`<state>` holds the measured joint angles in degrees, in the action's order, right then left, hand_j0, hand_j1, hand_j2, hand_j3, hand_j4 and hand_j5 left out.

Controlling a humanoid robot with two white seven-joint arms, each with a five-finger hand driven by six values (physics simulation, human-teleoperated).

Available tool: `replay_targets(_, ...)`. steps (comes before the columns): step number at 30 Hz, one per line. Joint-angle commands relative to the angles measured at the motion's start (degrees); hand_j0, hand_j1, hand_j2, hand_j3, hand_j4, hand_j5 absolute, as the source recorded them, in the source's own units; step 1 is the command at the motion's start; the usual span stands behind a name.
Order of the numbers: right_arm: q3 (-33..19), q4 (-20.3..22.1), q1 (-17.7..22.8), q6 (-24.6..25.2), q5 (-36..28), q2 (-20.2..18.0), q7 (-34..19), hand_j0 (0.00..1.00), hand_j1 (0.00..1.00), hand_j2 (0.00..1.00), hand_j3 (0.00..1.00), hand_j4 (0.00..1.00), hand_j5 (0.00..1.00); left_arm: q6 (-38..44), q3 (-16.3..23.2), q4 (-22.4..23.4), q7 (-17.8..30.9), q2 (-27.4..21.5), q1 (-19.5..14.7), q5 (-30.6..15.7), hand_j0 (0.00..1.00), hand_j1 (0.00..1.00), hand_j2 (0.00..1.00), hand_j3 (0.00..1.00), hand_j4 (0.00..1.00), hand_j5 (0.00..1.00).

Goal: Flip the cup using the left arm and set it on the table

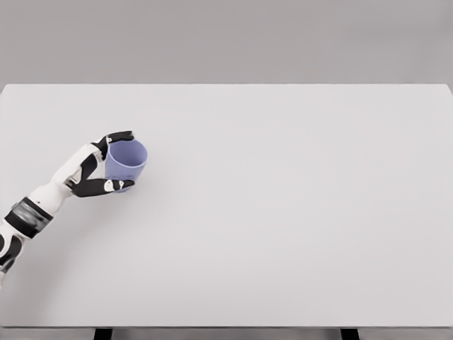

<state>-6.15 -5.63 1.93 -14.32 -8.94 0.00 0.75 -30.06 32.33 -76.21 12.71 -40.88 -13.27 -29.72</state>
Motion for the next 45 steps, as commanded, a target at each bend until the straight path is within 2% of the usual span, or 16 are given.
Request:
replay_targets(1,0.0,0.0,0.0,0.0,0.0,0.0,-0.1,1.00,1.00,1.00,1.00,1.00,1.00,0.3,0.0,0.1,0.0,-0.2,0.0,-0.1,0.85,0.85,0.85,0.85,0.85,0.85)
replay_targets(11,0.0,0.0,0.1,0.0,0.0,0.0,0.0,1.00,1.00,1.00,1.00,1.00,1.00,0.4,-0.8,1.2,0.0,-1.2,0.0,-0.3,0.91,0.91,0.91,0.91,0.91,0.91)
replay_targets(18,0.0,0.0,0.1,0.0,0.0,0.0,0.0,1.00,1.00,1.00,1.00,1.00,1.00,4.4,-1.7,1.1,0.0,-3.2,-0.1,-0.3,0.99,0.99,0.99,0.99,0.99,0.99)
replay_targets(32,0.0,0.0,0.1,0.0,0.0,0.0,0.0,1.00,1.00,1.00,1.00,1.00,1.00,4.5,-2.5,0.9,0.0,-5.6,-0.1,-2.5,0.98,0.98,0.98,0.98,0.98,0.98)
replay_targets(45,0.0,0.0,0.1,0.0,0.0,0.0,0.0,1.00,1.00,1.00,1.00,1.00,1.00,4.5,-2.4,-0.1,0.0,-5.6,-0.1,-3.1,0.98,0.98,0.98,0.98,0.98,0.98)
